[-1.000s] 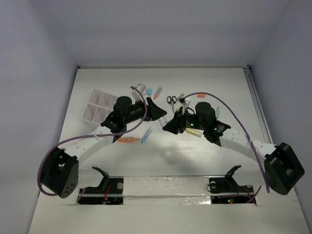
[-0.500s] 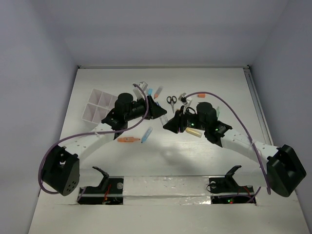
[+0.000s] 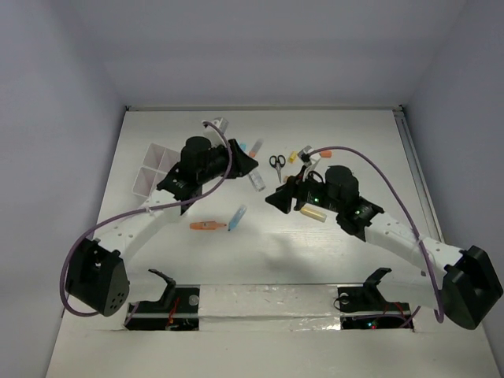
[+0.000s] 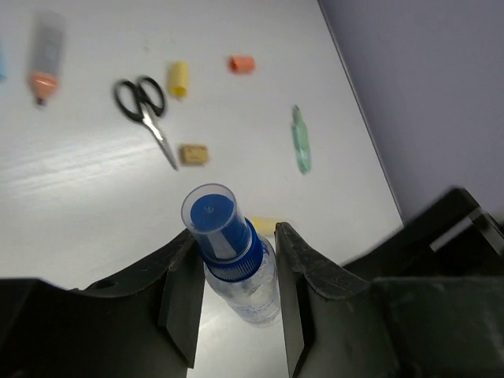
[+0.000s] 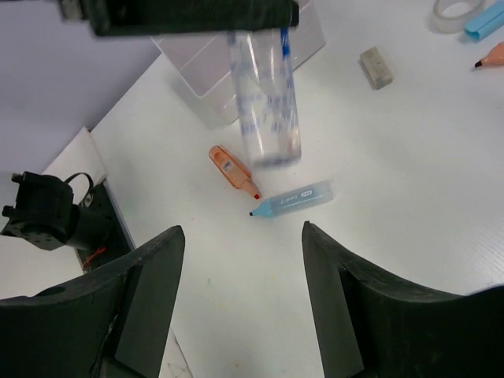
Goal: Sort the stationery into containers
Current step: Place the stationery in the storage box, then pick up the scissors from the center of the board, then place the scissors in the storage box.
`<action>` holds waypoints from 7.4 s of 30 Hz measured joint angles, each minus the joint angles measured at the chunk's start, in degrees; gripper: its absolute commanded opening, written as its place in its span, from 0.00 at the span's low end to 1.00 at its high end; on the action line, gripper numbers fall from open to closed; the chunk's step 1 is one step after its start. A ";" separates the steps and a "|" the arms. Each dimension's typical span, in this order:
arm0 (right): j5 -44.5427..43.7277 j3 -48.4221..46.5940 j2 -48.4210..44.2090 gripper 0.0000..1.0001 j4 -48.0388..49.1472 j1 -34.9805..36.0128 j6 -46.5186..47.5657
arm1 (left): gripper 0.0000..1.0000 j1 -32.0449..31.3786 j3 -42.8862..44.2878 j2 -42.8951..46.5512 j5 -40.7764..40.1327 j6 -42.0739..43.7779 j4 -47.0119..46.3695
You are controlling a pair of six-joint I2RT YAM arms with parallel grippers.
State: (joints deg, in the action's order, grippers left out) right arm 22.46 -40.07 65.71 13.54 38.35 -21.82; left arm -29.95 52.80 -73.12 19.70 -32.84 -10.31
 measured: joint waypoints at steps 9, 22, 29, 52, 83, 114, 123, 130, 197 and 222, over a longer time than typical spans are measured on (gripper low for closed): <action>-2.45 0.00 -6.71 0.69 -5.11 0.00 1.14 | 0.00 17.40 7.08 -2.62 -15.78 2.95 5.97; -9.18 3.21 -11.89 0.69 -5.88 0.00 1.11 | 0.00 22.77 10.75 -5.88 -50.21 11.91 9.20; -9.90 3.50 -13.05 0.69 -5.90 0.00 1.11 | 0.00 26.49 10.82 -9.25 -54.77 15.02 9.01; -10.21 3.54 -13.25 0.69 -5.88 0.00 1.11 | 0.18 26.53 5.27 -12.98 -56.24 21.94 -5.62; -23.43 -5.53 6.62 0.53 -15.87 0.00 2.08 | 0.87 23.89 6.67 15.41 -23.34 10.21 -2.27; -24.33 -67.19 62.64 0.26 -42.03 -13.57 18.05 | 0.98 12.59 -16.20 41.11 7.39 12.26 8.11; -23.98 -70.55 67.06 0.24 -45.77 -13.57 19.96 | 0.97 12.28 -16.02 41.20 5.49 13.00 8.96; -24.00 -70.55 67.32 0.23 -46.12 -13.57 20.13 | 0.97 12.28 -16.02 41.13 5.27 13.07 8.96; -9.64 -22.73 18.71 0.00 -13.66 7.63 12.41 | 0.22 4.85 -8.52 9.03 5.55 4.96 2.58; -11.13 -22.75 19.15 0.00 -15.67 7.87 13.09 | 0.37 2.29 -2.38 4.72 4.26 10.95 14.58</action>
State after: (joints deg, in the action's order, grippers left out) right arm 11.33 -62.83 84.86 -2.13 46.22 -8.73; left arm -27.66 50.41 -68.40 23.97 -21.89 4.27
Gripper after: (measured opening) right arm 0.021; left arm 0.402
